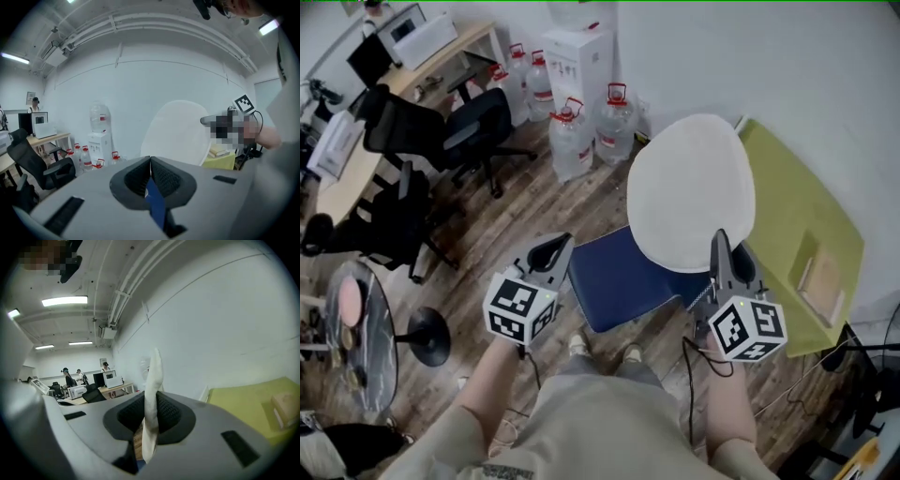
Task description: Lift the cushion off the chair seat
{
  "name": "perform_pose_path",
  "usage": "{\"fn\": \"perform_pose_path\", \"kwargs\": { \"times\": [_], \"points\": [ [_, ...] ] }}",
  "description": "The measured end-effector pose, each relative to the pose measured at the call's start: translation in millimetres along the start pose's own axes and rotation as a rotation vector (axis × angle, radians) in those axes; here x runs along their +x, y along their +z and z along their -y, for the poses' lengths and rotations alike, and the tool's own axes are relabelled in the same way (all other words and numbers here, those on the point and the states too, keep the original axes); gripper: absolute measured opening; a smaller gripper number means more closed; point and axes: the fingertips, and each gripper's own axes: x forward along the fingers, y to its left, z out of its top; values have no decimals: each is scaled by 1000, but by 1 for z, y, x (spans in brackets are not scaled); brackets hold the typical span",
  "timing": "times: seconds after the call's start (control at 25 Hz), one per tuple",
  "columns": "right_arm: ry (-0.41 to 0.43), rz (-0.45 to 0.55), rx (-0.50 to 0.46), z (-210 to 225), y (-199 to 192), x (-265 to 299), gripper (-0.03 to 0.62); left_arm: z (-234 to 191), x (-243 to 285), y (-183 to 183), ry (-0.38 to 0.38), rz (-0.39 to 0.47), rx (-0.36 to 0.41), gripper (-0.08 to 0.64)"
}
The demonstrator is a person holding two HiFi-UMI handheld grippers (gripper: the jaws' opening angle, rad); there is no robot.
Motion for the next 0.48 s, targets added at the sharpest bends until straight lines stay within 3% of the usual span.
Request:
{"fn": "perform_pose_path", "kwargs": {
  "times": [0.24, 0.48],
  "points": [
    [14, 155, -63, -15, 61, -38, 66, 9, -25, 64, 16, 120, 74, 20],
    [33, 239, -86, -26, 91, -72, 66, 22, -57, 107, 34, 227, 121, 20]
  ]
}}
